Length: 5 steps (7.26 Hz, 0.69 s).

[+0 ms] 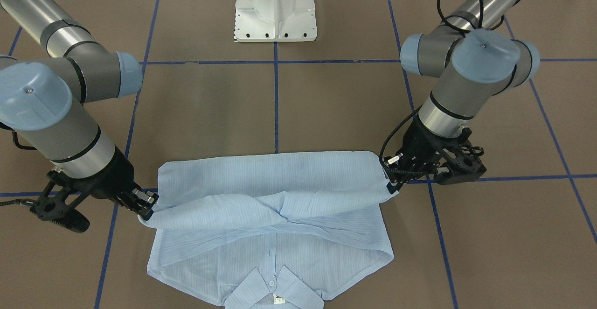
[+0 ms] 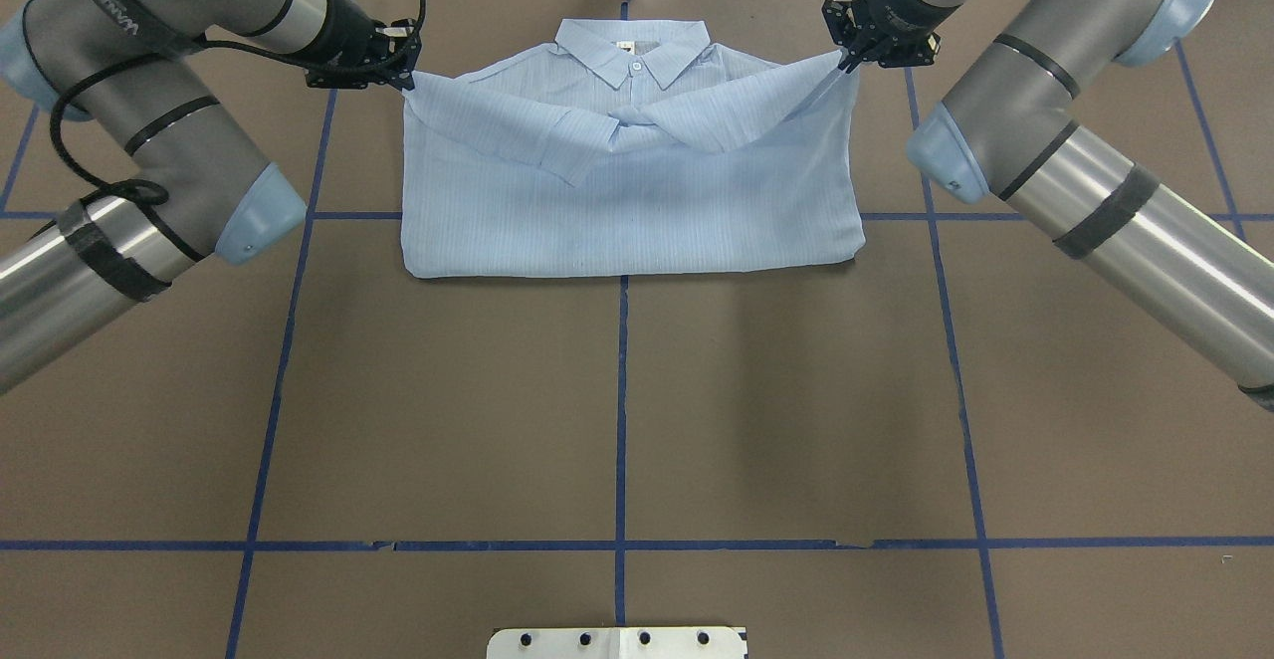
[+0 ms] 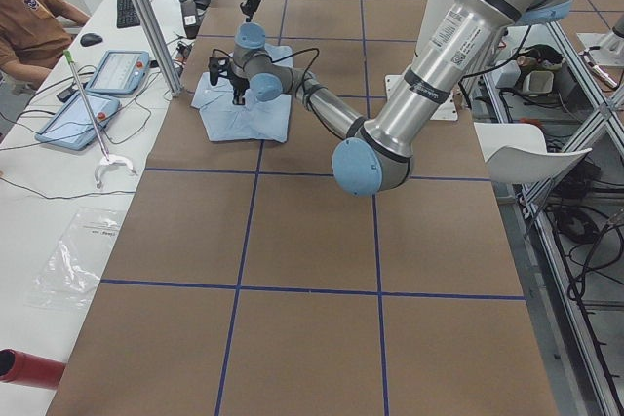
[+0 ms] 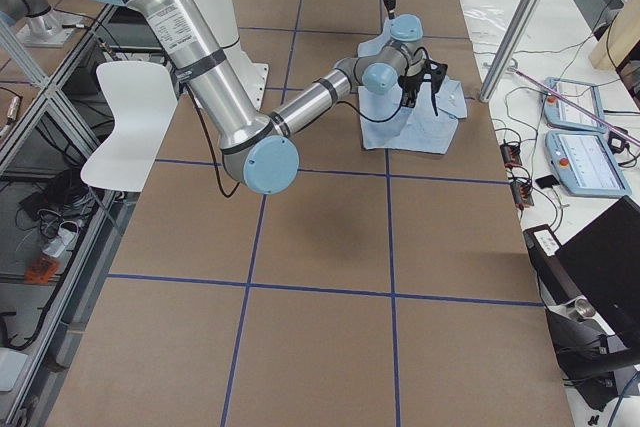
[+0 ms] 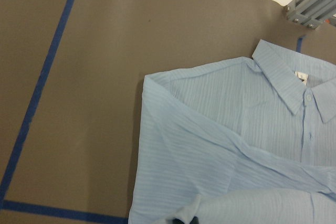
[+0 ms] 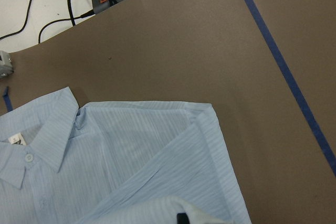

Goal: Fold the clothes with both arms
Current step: 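Lift the hem with both grippers and fold it toward the collar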

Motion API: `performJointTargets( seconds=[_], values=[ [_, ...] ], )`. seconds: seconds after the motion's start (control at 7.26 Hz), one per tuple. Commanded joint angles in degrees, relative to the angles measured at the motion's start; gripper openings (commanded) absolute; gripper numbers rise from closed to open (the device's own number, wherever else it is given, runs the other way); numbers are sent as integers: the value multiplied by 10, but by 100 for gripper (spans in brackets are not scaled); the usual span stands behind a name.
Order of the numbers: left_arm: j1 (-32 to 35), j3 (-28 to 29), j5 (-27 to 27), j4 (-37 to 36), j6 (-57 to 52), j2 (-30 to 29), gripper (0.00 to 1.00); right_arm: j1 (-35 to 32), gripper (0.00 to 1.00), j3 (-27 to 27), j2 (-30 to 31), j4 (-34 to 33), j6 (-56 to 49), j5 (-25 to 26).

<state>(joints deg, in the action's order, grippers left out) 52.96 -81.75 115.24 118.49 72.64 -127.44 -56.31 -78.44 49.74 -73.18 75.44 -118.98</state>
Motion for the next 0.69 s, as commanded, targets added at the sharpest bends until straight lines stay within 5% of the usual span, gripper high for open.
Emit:
performJointTargets(
  seconds=[0.0,0.55],
  values=[
    [1,118,-3,73,2,-42,0,-2,0,43,-18,1,-24,1],
    [-1,222,-6,137,1,-82,0,3,0,99,-37,3,-40,6]
  ],
)
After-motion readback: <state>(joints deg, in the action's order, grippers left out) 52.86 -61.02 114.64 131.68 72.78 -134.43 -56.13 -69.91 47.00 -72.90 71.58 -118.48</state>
